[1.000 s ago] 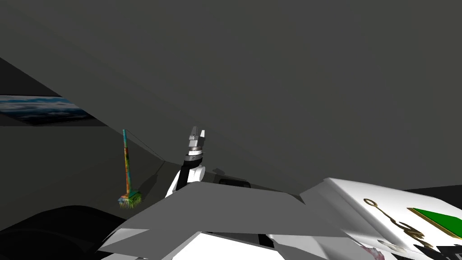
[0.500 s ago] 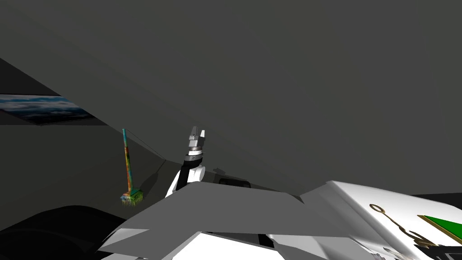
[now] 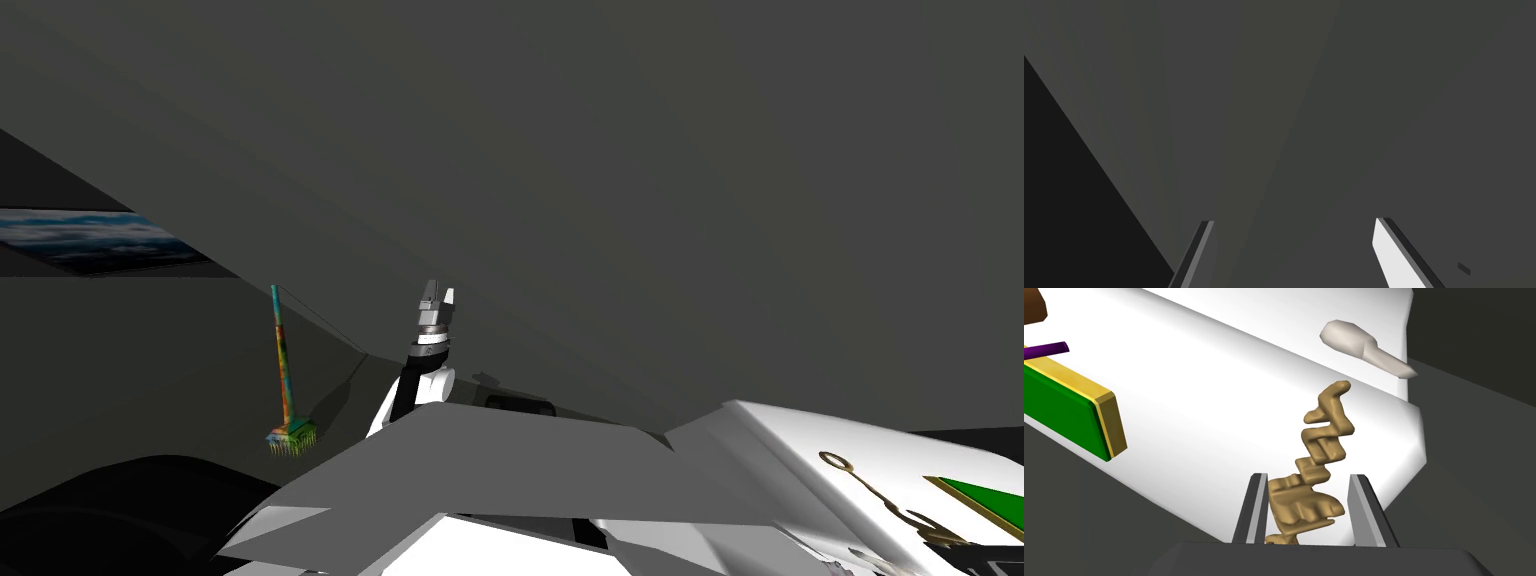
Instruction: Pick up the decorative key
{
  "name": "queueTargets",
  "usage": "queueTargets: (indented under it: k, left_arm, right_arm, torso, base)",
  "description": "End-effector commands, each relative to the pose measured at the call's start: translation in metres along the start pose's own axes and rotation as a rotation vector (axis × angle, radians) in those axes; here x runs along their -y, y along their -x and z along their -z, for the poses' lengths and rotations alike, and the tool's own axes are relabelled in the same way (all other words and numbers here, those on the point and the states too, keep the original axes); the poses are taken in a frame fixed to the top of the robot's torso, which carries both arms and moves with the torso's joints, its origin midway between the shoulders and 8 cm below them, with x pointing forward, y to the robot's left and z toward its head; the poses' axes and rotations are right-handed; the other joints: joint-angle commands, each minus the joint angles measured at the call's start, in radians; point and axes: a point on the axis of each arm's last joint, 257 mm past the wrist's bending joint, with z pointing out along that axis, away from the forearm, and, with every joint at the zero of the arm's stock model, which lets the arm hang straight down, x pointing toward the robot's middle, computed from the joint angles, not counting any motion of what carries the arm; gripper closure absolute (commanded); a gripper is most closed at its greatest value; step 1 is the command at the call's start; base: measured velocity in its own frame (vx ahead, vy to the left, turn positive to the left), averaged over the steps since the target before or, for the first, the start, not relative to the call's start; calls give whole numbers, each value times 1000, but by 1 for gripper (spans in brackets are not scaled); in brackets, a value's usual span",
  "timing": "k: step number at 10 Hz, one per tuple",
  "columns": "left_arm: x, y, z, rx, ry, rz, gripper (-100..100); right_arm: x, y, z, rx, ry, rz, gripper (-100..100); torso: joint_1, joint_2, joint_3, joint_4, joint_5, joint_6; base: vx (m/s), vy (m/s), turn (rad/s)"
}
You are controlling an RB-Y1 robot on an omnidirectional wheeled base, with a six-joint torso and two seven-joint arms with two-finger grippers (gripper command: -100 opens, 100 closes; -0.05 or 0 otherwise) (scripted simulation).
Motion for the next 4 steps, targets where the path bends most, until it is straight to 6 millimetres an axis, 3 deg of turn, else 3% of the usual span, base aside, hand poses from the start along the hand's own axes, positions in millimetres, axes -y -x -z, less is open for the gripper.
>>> queueTargets:
  k: [1,3,4]
  left_arm:
    - [0,0,0,0,0,0,0]
    - [0,0,0,0,0,0,0]
    - [0,0,0,0,0,0,0]
  right_arm:
    - [7,3,7,0,2,5,100]
    - [8,3,9,0,1,7,100]
    - [8,3,10,0,2,7,0]
  torso:
    - [0,0,0,0,0,0]
    - [4,1,0,0,1,1]
    - [3,0,0,0,1,0]
  base:
    - [-5,28,-35]
    - [-1,40,-31]
    - [-1,5,0]
